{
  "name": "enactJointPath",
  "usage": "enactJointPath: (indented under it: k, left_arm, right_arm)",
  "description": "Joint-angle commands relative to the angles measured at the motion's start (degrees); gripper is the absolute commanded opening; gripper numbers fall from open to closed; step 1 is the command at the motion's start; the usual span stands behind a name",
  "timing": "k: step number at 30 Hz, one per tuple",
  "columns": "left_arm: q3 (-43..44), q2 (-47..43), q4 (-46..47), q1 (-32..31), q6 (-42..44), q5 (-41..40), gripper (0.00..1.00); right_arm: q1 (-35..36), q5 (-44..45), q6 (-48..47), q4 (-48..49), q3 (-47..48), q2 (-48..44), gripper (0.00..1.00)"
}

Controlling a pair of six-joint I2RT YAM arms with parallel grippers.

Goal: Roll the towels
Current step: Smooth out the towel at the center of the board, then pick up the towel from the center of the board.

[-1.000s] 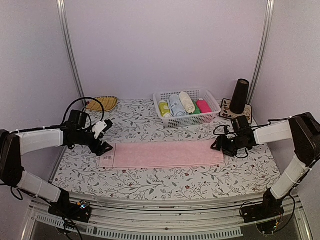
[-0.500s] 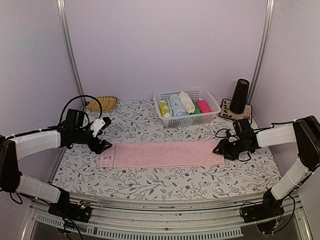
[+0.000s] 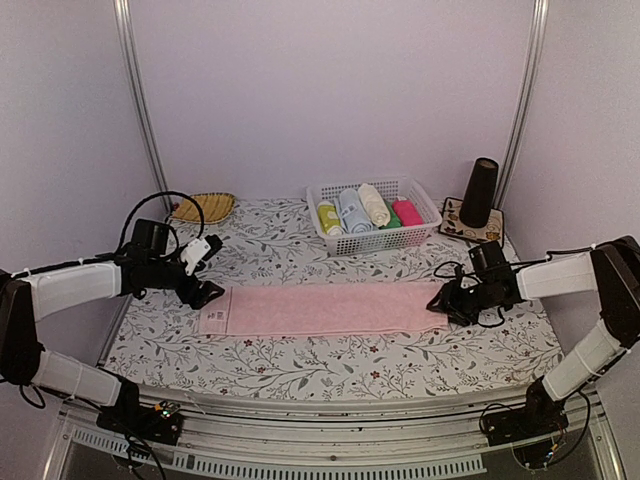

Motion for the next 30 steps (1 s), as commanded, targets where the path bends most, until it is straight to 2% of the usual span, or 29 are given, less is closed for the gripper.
enactJointPath:
  k: [1, 7, 15, 19, 23, 30]
  left_arm:
    - [-0.7, -0.9, 1.3, -0.5, -0.3, 0.6, 0.89]
    - [-0.7, -1.3, 1.4, -0.6, -0.3, 0.9, 0.88]
    - [-0.7, -1.8, 1.2, -0.6, -0.4, 0.9, 0.89]
    - [-0.8, -2.4, 1.1, -0.5, -0.4, 0.9, 0.88]
    - [-0.7, -2.7, 1.0, -0.6, -0.3, 0.7, 0.89]
    - [-0.6, -2.5, 1.4, -0.6, -0.2, 0.6, 0.89]
  right_arm:
    - [-1.3, -0.4, 3.8, 0.9, -3.6, -3.1, 0.50]
    - [-2.8, -1.3, 6.9, 3.9, -7.4, -9.1, 0.51]
    - [-2.8, -2.9, 10.0, 9.0, -11.6, -8.0, 0.53]
    - [-2.8, -0.6, 11.3, 9.1, -13.6, -9.5, 0.55]
    - [-2.8, -2.2, 13.1, 8.9, -15.8, -11.1, 0.55]
    - [-2.8, -0.9, 16.3, 4.7, -20.7, -23.3, 0.58]
